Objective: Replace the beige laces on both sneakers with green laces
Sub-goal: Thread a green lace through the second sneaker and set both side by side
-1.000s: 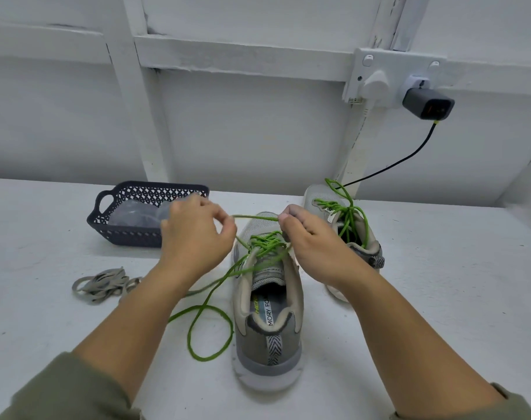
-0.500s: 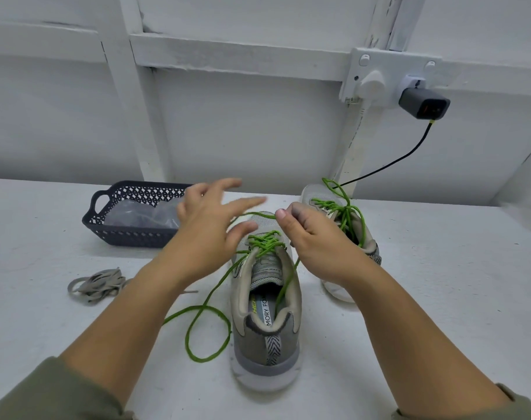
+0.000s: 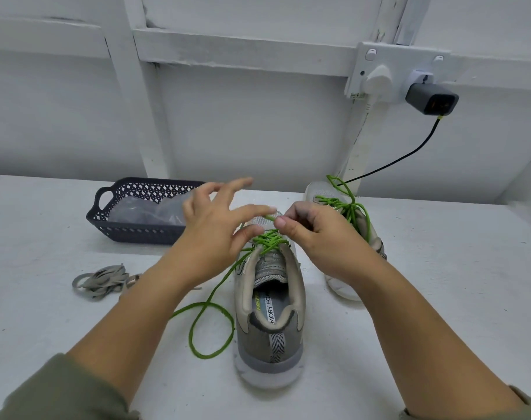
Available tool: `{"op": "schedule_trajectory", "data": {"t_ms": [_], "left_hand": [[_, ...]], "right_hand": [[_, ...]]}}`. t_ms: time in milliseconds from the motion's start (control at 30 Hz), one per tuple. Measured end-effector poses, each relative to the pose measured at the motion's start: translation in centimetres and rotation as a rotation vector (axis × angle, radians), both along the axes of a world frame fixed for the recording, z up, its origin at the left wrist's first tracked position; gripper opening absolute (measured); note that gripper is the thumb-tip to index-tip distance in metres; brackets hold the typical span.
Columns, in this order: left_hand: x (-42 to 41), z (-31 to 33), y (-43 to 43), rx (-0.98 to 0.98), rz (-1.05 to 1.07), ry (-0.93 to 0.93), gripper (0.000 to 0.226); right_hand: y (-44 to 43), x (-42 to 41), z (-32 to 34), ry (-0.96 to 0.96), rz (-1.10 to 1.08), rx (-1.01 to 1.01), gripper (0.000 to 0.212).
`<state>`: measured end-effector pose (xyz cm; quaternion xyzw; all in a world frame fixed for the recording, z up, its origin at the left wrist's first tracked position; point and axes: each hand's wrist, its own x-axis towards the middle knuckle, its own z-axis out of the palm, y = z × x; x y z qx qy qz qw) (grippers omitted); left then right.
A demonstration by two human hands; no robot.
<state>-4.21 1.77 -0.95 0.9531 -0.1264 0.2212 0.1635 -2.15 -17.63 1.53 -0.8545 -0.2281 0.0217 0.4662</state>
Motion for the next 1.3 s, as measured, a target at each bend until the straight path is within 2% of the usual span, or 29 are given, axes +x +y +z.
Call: {"op": "schedule_trajectory", "data": {"t_ms": [100,200,300,367,567,667,800,933,1067,1100,1200,1300], "left_hand": [[-0.3,-0.1,0.5,-0.046,0.021,-0.031,0.032],[-0.7,-0.1,0.8,-0.059,0.098,0.049,0.016],[-1.1,0.3,-0.1,-0.156,0.022,0.049,0.022],[-1.2,0.5,-1.0,-0.223,-0.006,0.065,0.015],[-1.5,-0.6,-1.1,-0.362,-0.043,0.153,0.009],[-1.6,-0.7,-0.8,-0.424,-0.079,0.186,0.018],[-1.3,-0.5,-0.4,-0.353,-0.128,0.264,0.02],[-1.0,0.4,-0.2,-0.297,-0.153,0.331,0.01],[-1.8,2.1,-1.1,-0.306,-0.133,0.249,0.008],[-2.1,2.3,-1.6,-0.257,-0.119,0.224,0.009],[-2.8,1.6,-3.3,0.092,0.011,0.048,0.024],[-2.8,0.7,-4.3,0.276,0.07,-0.083,0.021]], "right_hand": [[-0.6,-0.1,0.1,-0.025,-0.054,-0.038,0.009],[-0.9,-0.4,-0.1,-0.016,-0.081,-0.013,0.02],[-0.5,-0.7,-0.3,-0.037,-0.099,0.108,0.02],[-0.1,-0.7,-0.4,-0.06,-0.098,0.13,0.021],[-0.8,-0.9,-1.0,-0.029,-0.173,-0.007,0.014],[-1.3,-1.5,-0.8,-0.042,-0.162,-0.124,0.017],[-1.4,-2.3,-0.3,-0.004,-0.131,-0.214,0.009],[-0.9,-2.7,-0.6,0.04,-0.208,-0.297,0.027],[-0.3,-2.5,-0.8,0.063,-0.254,-0.291,0.011],[-0.3,-2.5,-0.9,0.074,-0.261,-0.278,0.009],[-0.3,-2.5,-1.0,0.109,-0.27,-0.243,0.008],[-0.5,-2.4,-1.2,0.123,-0.266,-0.208,0.007]]}}
